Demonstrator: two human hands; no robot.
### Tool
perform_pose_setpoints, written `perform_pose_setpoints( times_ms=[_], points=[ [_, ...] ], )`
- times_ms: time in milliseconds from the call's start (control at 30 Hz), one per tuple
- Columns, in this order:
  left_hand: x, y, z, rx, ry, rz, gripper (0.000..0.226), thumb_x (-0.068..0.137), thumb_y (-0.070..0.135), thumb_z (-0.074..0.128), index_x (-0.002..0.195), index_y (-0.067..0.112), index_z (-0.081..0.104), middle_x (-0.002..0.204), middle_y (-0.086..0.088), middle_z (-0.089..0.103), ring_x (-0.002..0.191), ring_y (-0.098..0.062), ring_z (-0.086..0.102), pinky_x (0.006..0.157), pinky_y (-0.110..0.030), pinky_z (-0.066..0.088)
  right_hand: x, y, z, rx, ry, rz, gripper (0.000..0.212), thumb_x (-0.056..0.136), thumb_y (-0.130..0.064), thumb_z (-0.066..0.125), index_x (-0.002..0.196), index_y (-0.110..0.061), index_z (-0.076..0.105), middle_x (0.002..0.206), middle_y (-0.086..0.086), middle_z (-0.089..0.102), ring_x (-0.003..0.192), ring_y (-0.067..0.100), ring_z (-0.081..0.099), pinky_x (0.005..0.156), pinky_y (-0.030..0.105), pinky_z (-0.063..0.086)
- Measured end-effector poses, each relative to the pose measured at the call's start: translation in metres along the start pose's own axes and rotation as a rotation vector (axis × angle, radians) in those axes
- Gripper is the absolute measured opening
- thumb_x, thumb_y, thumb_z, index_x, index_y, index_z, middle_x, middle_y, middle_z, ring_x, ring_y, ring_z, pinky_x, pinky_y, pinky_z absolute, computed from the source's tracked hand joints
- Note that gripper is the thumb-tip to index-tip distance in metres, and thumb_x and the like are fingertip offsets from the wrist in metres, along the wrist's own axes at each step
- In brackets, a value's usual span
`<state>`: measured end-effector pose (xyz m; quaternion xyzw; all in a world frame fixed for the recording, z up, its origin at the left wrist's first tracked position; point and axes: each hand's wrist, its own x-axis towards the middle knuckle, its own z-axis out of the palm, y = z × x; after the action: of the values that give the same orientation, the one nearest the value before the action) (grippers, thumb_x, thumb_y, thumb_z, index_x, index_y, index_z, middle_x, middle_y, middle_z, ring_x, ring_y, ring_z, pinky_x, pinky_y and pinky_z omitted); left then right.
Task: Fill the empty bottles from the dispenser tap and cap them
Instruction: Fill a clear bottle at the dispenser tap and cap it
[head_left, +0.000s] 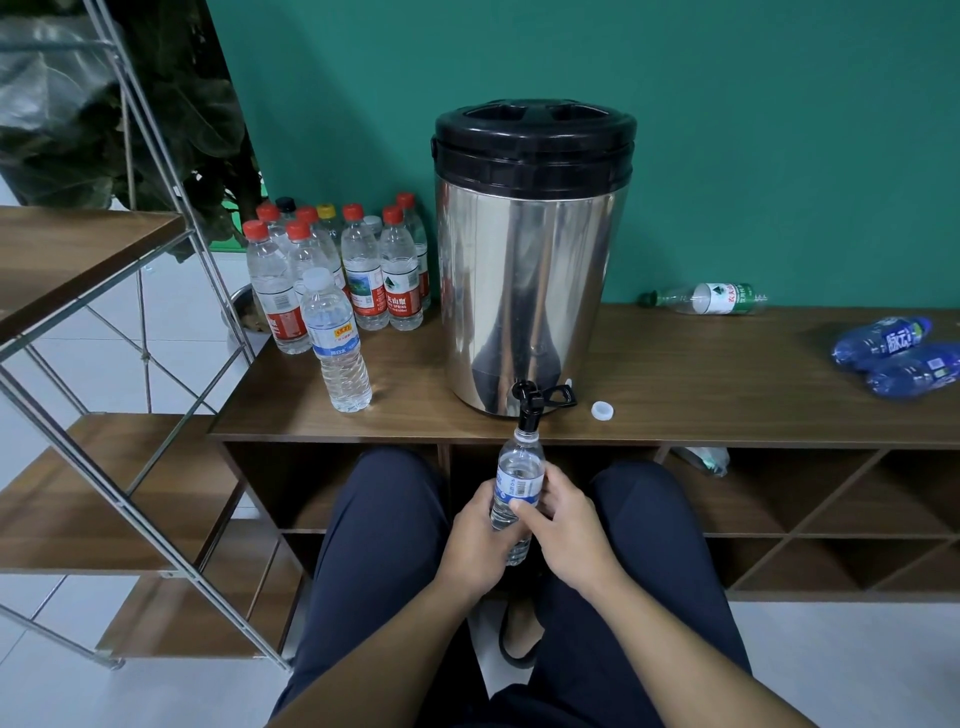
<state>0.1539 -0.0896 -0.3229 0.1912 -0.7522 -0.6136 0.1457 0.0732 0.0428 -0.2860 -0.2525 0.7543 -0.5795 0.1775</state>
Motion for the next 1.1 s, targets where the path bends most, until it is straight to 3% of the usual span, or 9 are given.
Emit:
perform_pose_setpoints(
  times_ms=[667, 1100],
  points=[
    [0.0018, -0.0025, 0.0003, 0.007, -0.007, -0.005, 0.045, 0.097, 0.028, 0.083, 0.138, 0.036, 0.066, 0.122, 0.010, 0.080, 0.113, -0.011, 0.078, 0.104, -0.048, 0.062, 0.0017, 0.0026, 0.0003, -0.003, -0.008, 0.006, 0.054, 0.100, -0.011, 0.080, 0.147, -0.032, 0.064, 0.125, -0.011, 0.081, 0.119, 0.009, 0.077, 0.108, 0.046, 0.061],
    [0.0037, -0.0025, 0.0019, 0.016, 0.003, 0.007, 0.046, 0.098, 0.021, 0.082, 0.138, 0.035, 0.066, 0.122, 0.010, 0.080, 0.112, -0.009, 0.077, 0.103, -0.046, 0.062, 0.0010, 0.0003, 0.0007, 0.011, -0.003, 0.010, 0.059, 0.100, -0.008, 0.080, 0.151, -0.032, 0.061, 0.126, -0.012, 0.081, 0.120, 0.008, 0.077, 0.109, 0.043, 0.061]
  ],
)
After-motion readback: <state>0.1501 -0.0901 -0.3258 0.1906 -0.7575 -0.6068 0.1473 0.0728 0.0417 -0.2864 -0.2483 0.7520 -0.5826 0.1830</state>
